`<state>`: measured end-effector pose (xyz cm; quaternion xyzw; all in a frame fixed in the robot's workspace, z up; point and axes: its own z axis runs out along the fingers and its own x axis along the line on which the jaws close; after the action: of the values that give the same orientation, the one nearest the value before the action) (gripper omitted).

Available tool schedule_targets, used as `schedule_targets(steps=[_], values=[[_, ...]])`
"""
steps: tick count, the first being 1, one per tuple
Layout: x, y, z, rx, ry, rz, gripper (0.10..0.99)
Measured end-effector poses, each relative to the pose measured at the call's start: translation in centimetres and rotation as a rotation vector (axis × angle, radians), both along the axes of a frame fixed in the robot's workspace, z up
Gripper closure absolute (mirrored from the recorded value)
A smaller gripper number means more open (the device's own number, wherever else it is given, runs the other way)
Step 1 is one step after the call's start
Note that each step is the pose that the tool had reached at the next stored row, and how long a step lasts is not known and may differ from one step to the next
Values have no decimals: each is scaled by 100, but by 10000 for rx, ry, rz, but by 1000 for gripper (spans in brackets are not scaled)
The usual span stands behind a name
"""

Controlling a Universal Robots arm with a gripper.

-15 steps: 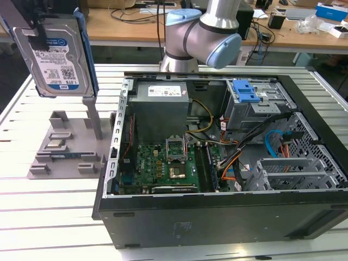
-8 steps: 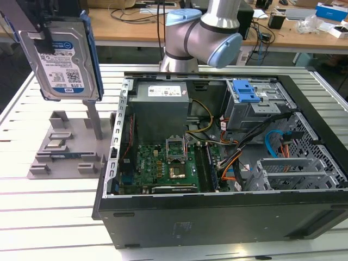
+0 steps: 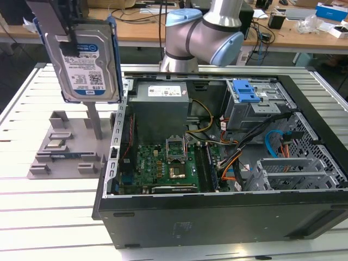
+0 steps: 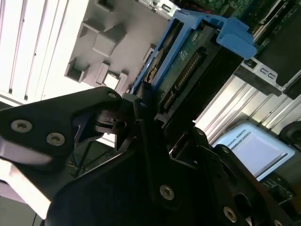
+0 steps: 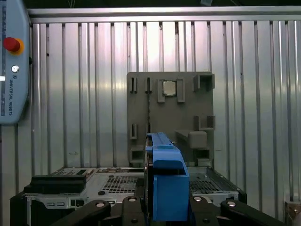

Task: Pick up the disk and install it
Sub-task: 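Pick up the disk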

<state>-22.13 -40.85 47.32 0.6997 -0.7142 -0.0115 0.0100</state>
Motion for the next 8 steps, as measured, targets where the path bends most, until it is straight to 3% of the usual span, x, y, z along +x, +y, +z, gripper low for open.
schedule_targets(steps=[8], values=[[295,-4,-4,-2,0,2,722]])
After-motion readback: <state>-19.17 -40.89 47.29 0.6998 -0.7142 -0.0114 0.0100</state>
